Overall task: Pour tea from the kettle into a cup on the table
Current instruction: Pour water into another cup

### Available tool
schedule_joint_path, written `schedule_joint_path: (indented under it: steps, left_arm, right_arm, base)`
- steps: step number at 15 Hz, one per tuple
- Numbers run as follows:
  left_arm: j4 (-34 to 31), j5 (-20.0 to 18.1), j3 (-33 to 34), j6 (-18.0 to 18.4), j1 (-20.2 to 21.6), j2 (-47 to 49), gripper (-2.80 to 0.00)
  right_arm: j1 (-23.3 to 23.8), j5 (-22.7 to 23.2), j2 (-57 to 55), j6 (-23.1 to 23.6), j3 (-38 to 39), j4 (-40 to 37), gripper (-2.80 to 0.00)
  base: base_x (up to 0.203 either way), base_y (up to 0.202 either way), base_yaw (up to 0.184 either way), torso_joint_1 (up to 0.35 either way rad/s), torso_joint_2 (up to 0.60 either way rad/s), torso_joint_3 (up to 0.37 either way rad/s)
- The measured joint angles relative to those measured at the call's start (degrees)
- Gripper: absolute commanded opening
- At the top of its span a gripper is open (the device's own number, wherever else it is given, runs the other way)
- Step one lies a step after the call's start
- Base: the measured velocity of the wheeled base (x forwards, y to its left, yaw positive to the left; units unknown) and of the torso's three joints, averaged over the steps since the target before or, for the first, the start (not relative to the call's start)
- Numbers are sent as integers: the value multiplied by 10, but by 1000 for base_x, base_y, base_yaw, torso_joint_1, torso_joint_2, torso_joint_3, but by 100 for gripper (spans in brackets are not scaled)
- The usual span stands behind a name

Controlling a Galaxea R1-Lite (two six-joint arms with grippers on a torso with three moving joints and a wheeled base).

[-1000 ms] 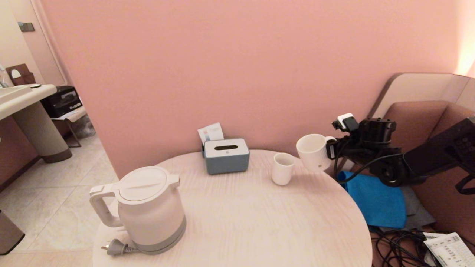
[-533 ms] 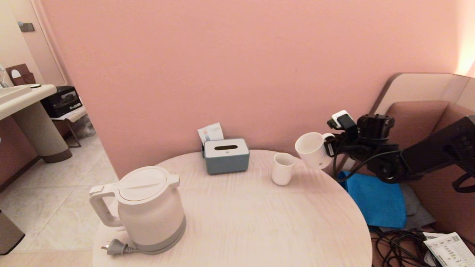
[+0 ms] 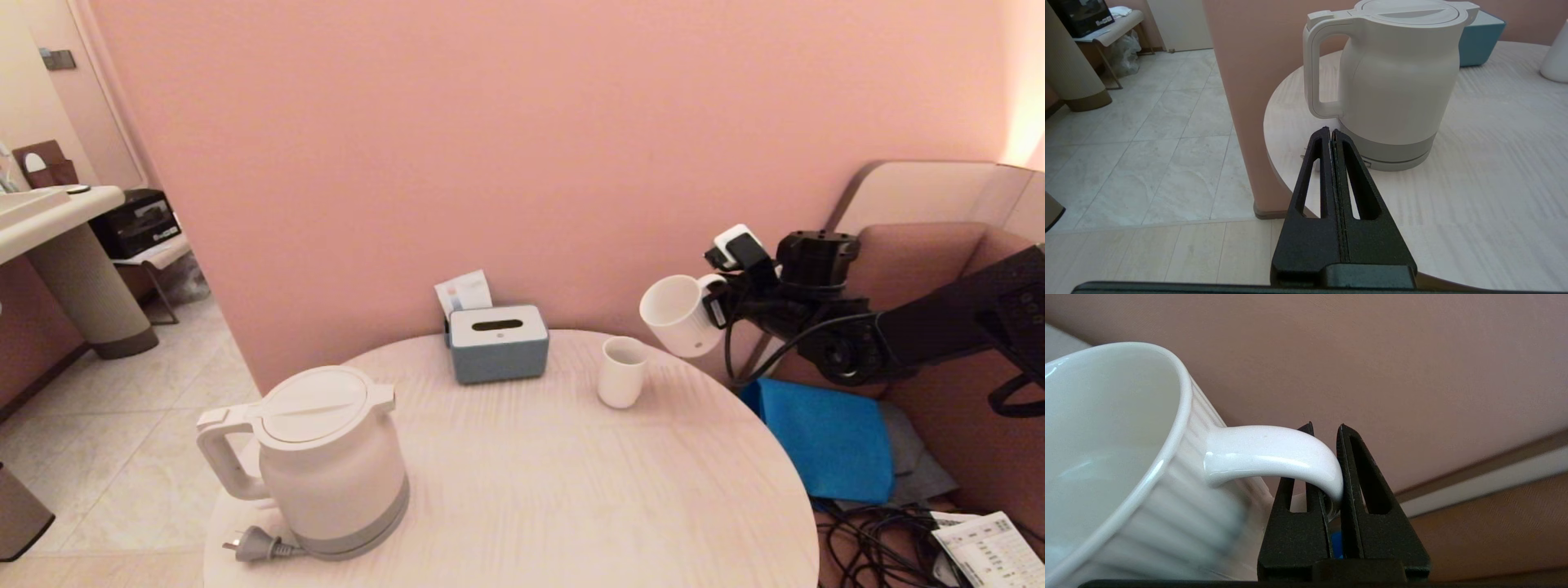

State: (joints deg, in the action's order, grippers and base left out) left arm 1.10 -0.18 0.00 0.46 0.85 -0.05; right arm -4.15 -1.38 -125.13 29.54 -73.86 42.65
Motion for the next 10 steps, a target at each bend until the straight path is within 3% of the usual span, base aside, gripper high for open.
schedule_joint_path:
  steps: [10]
  left_arm:
    - [0, 0, 0, 0, 0, 0, -280]
  right_arm:
    - [-14, -6, -3, 119, -49, -43, -280]
  base:
    - [0, 0, 0, 0, 0, 0]
